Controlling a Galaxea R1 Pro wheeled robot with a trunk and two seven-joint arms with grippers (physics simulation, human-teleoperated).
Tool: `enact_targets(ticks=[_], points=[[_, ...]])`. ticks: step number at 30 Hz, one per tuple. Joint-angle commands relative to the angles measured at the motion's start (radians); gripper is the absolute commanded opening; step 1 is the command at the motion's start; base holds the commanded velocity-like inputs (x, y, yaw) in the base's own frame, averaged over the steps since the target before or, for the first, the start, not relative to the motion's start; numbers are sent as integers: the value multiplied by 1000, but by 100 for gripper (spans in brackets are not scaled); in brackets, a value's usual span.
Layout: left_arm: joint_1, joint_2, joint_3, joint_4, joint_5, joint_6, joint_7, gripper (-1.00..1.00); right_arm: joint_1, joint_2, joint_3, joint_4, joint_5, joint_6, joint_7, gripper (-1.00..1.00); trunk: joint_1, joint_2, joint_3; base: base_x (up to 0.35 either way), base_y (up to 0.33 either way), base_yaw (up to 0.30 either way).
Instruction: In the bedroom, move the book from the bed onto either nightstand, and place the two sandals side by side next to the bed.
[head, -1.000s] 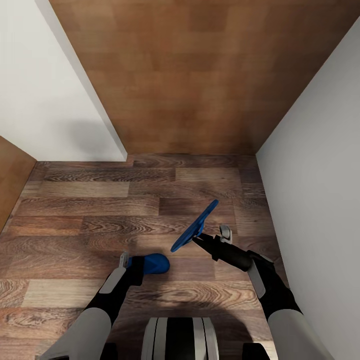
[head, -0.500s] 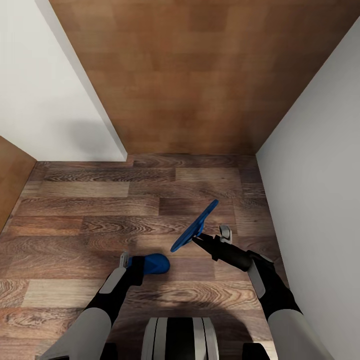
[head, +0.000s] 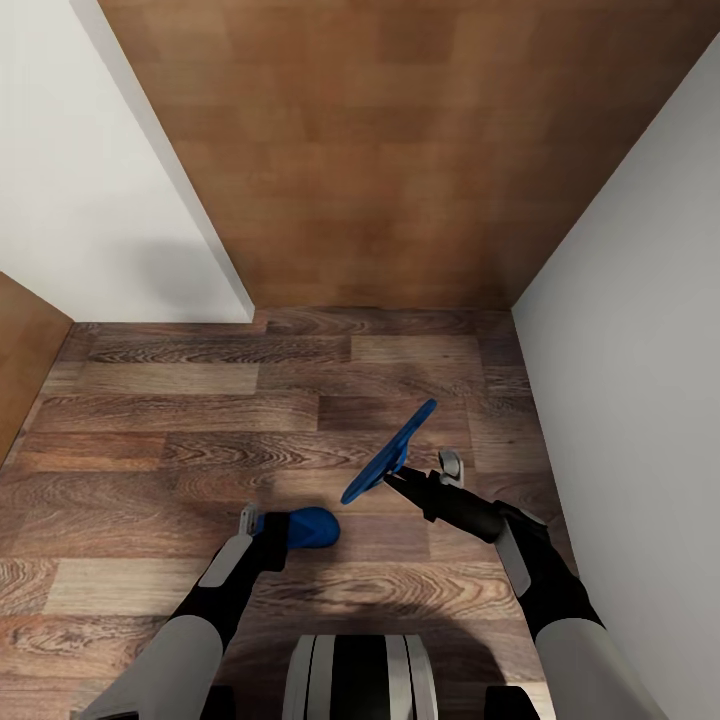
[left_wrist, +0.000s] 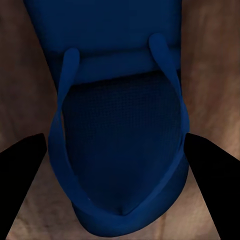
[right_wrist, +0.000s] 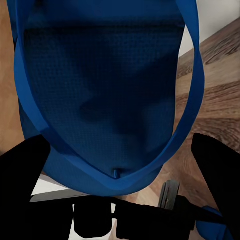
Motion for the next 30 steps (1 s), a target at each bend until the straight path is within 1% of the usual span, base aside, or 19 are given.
enact_targets(ticks=[1, 26, 30], points=[[0, -1, 6, -1, 5, 6, 5, -100, 0, 1, -3, 0, -1, 11, 4, -100, 0, 0, -1, 0, 0, 0], [0, -1, 6, -2, 3, 6, 5, -100, 0, 1, -2, 0, 0, 11, 4, -100, -11, 6, 96, 0, 0, 0], [0, 0, 5, -17, -2, 6, 11, -100, 0, 1, -2, 0, 1, 12, 4, -100, -13, 7, 112, 0, 0, 0]])
